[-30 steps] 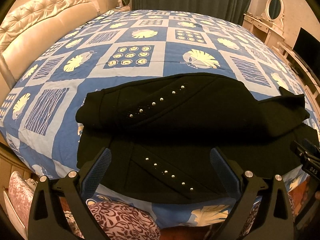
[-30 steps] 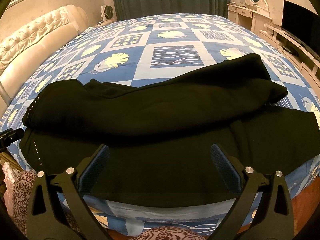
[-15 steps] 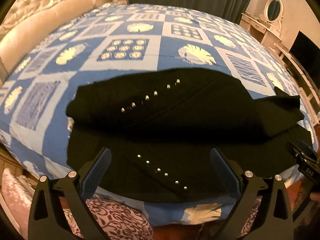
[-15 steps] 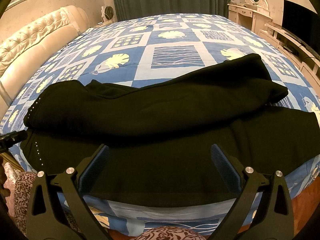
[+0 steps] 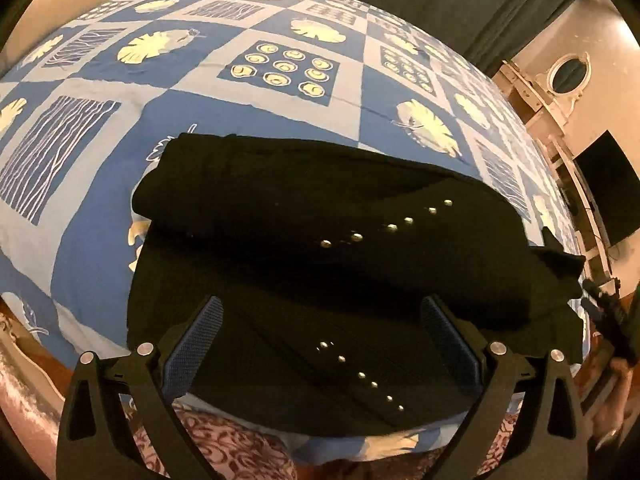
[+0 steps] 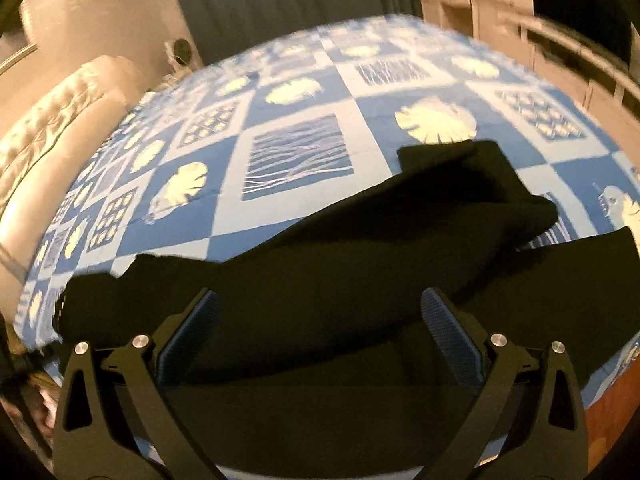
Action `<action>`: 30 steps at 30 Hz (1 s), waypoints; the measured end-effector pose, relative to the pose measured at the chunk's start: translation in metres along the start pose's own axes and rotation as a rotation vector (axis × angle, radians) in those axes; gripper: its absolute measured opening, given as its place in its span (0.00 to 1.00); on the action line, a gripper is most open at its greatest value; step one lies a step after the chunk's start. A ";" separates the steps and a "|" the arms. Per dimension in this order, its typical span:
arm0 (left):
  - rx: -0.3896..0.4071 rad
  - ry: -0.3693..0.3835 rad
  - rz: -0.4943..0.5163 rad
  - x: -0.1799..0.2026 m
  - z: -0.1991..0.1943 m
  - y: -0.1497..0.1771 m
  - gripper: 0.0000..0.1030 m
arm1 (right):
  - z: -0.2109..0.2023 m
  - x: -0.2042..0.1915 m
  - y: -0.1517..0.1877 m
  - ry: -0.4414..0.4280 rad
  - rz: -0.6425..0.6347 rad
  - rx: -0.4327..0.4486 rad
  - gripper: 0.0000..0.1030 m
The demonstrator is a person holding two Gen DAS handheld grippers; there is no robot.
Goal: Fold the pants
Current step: 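Grasp the trousers' waist edge with the right gripper and lift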
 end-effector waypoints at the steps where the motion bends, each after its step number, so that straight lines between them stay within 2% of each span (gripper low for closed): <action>1: -0.010 0.012 -0.010 -0.003 0.002 -0.001 0.96 | 0.005 0.001 -0.007 -0.021 0.006 -0.013 0.98; 4: -0.020 0.036 -0.049 -0.013 0.006 -0.008 0.96 | 0.017 -0.009 -0.020 -0.104 -0.005 -0.066 0.98; 6: 0.002 0.038 -0.040 -0.017 0.002 -0.011 0.96 | 0.021 -0.033 -0.024 -0.248 -0.068 -0.090 0.98; 8: 0.015 0.060 0.019 -0.018 -0.003 -0.015 0.96 | 0.022 -0.064 -0.026 -0.462 -0.199 -0.102 0.98; 9: 0.010 0.078 0.046 -0.019 -0.004 -0.016 0.96 | 0.021 -0.078 -0.026 -0.511 -0.267 -0.098 0.98; 12: 0.022 0.046 0.130 -0.020 -0.008 -0.020 0.96 | 0.024 -0.129 -0.025 -0.561 -0.506 -0.090 0.98; 17: 0.015 0.040 0.189 -0.028 -0.006 -0.026 0.96 | 0.034 -0.216 -0.019 -0.677 -0.732 -0.127 0.98; 20: 0.009 0.041 0.220 -0.028 -0.003 -0.029 0.96 | 0.044 -0.264 -0.007 -0.673 -0.883 -0.154 0.98; 21: 0.006 0.043 0.236 -0.029 -0.001 -0.030 0.96 | 0.048 -0.274 -0.003 -0.675 -0.911 -0.175 0.94; 22: 0.003 0.042 0.248 -0.027 0.000 -0.030 0.96 | 0.050 -0.284 0.001 -0.683 -0.937 -0.216 0.85; 23: -0.001 0.042 0.258 -0.027 0.002 -0.030 0.96 | 0.055 -0.291 0.003 -0.701 -0.954 -0.261 0.45; 24: -0.003 0.046 0.262 -0.027 0.002 -0.031 0.96 | 0.058 -0.294 0.005 -0.713 -0.967 -0.303 0.32; 25: -0.003 0.056 0.262 -0.028 0.003 -0.031 0.96 | 0.063 -0.298 0.007 -0.685 -0.981 -0.341 0.32; 27: -0.006 0.074 0.266 -0.029 0.004 -0.032 0.96 | 0.064 -0.301 0.010 -0.667 -1.008 -0.361 0.24; 30: 0.015 0.098 0.273 -0.025 0.002 -0.032 0.96 | 0.060 -0.300 0.004 -0.666 -0.995 -0.343 0.17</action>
Point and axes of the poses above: each gripper's, at about its wrist camera, not at the fingertips, and z roughly the way its jaws point, x to its right, y to its underside, the point moved 1 cm from there along z, roughly the way its jaws point, and after that the axes turned 7 degrees about y, right-handed, at the moved point
